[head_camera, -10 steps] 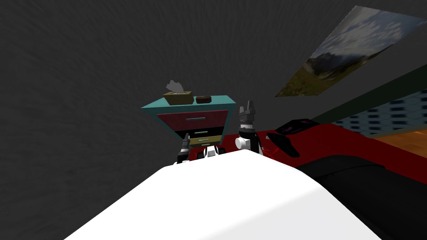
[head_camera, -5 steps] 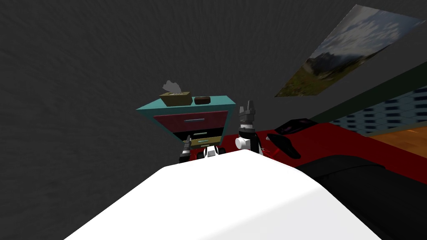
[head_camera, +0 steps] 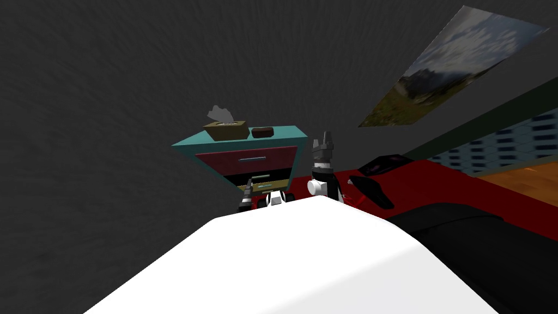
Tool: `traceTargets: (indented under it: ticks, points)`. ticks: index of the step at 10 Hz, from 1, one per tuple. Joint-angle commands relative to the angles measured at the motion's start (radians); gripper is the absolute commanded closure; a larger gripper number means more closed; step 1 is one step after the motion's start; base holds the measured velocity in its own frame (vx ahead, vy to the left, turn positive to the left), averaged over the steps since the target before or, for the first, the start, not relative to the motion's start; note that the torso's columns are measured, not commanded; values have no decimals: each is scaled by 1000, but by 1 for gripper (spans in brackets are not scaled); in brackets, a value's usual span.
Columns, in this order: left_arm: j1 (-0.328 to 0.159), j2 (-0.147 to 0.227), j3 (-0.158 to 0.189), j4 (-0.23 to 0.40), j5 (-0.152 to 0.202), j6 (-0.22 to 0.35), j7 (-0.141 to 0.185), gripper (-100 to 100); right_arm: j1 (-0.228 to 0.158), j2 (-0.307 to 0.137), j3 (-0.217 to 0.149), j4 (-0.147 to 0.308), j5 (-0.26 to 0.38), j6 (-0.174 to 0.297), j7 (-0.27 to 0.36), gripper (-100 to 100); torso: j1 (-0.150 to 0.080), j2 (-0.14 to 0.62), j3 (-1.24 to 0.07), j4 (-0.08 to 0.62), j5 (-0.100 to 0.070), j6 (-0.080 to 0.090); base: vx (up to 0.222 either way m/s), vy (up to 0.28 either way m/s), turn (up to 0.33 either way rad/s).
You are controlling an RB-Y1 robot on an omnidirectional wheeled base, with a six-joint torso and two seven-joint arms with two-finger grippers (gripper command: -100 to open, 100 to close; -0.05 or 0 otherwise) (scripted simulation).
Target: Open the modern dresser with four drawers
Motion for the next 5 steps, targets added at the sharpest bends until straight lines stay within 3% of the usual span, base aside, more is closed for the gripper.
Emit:
traceTargets:
  ticks: [1,2,4,5]
  points:
    - [2,-19,-2,6,-1,-2,-1,-100,0,0,0,0,0,0,0,0,0,0,0,0,0,0,10,-3,-3]
    - [-12,-20,1,-12,0,30,1,-100,0,0,0,0,0,0,0,0,0,1,1,0,0,0,26,-7,-2]
    - [-10,-22,0,-18,-1,31,-1,-100,0,0,0,0,0,0,0,0,0,-1,-1,0,0,0,33,-6,-3]
    - [0,-21,-2,3,-1,4,-1,100,0,0,0,0,0,0,0,0,0,0,0,0,0,0,-23,2,5]
